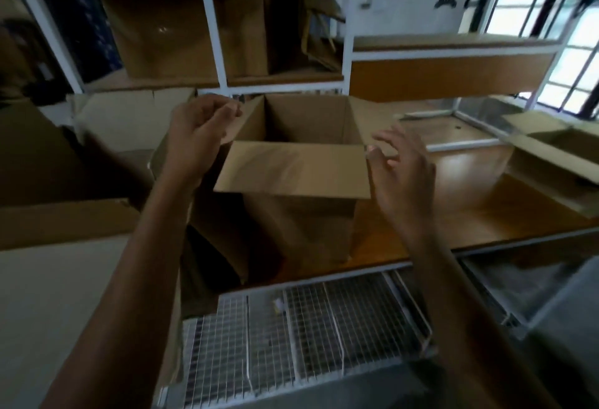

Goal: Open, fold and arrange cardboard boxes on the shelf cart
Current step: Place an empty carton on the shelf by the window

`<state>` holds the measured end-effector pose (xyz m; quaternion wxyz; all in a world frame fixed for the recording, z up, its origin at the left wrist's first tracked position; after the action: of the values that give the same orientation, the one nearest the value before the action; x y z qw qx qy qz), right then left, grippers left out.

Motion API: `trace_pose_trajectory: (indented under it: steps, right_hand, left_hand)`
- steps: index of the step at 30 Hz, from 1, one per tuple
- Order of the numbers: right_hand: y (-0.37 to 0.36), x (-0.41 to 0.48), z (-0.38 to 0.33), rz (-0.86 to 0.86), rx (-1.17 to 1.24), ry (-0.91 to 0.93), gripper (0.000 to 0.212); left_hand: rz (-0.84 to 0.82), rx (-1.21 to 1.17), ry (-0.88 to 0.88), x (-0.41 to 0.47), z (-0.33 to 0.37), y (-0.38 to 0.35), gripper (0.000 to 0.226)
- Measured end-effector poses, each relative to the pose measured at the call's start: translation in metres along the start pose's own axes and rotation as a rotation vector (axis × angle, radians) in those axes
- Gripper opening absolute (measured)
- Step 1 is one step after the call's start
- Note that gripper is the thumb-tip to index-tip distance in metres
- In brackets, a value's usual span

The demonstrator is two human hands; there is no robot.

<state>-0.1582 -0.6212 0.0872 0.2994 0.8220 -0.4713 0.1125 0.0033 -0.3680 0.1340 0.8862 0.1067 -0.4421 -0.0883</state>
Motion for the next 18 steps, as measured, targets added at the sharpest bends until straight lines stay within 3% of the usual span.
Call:
trace_pose_trajectory:
  steps: [4,9,14,18]
  right_hand:
    - [-0.035,0.063,-0.008,-0.020,-0.165,-0.024,0.020]
    - [-0.090,0.097,0.027,-0.182,-0.272,-0.177,0.032]
    - [-0.082,0.089,0.059,-0.034,-0.174,-0.313,0.062]
    - [-0.064,0.063,0.091,0.084,-0.055,-0.645,0.101]
  left_hand:
    - [-0.199,0.201,0.228,0.061,-0.075,-0.031,0.020]
    - [-0.450,0.381,0.470,0.062,-0.144,-0.065,0.064]
    - [-0.251,0.205,0.573,0.040,-0.184,-0.068,0.092]
    - [-0.186,0.113,0.652,0.022,-0.191,-0.061,0.104]
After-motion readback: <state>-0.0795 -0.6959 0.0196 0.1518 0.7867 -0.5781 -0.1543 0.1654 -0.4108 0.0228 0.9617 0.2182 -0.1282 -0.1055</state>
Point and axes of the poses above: each hand's wrist, its own x-axis towards the middle knuckle, its own y-axis out of the back of the hand, z = x × y, the point moved 7 cm from there along x, towards the middle knuckle, and after that the axes turned 15 degrees about -y, right-handed, at the moved point
